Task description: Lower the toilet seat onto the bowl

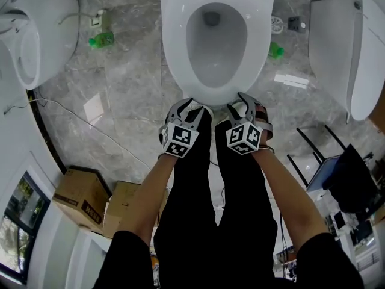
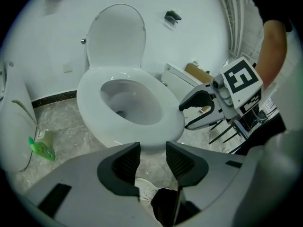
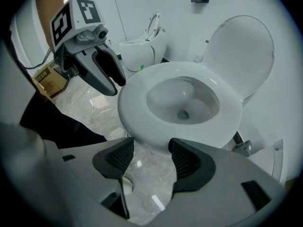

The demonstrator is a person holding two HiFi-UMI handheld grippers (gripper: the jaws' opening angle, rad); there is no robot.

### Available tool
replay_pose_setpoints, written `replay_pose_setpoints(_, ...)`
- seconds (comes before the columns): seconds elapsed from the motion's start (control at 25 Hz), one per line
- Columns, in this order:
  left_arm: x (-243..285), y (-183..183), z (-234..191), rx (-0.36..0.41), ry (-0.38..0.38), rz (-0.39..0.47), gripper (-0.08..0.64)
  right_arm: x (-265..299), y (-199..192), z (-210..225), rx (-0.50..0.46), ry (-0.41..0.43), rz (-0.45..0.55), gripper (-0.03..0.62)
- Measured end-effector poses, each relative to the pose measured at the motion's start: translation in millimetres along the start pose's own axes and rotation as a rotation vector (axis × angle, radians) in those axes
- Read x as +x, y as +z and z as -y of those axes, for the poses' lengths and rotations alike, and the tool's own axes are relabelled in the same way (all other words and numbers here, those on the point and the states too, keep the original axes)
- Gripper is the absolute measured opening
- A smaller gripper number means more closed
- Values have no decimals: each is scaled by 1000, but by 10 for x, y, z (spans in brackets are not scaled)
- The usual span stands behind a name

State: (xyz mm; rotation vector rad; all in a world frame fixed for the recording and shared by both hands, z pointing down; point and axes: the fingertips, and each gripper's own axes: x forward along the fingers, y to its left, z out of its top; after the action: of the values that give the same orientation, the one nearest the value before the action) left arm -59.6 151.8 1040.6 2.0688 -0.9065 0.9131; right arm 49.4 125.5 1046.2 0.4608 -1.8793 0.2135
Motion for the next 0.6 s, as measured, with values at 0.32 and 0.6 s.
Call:
replay_pose_setpoints(0.32,131,-100,-53,39,-19,12,166,154,-85,-1,-3,-1,56,253)
replay_pose_setpoints(0.6,62,51,40,11,-65,-16,189,-49,20,84,46,35,97,253)
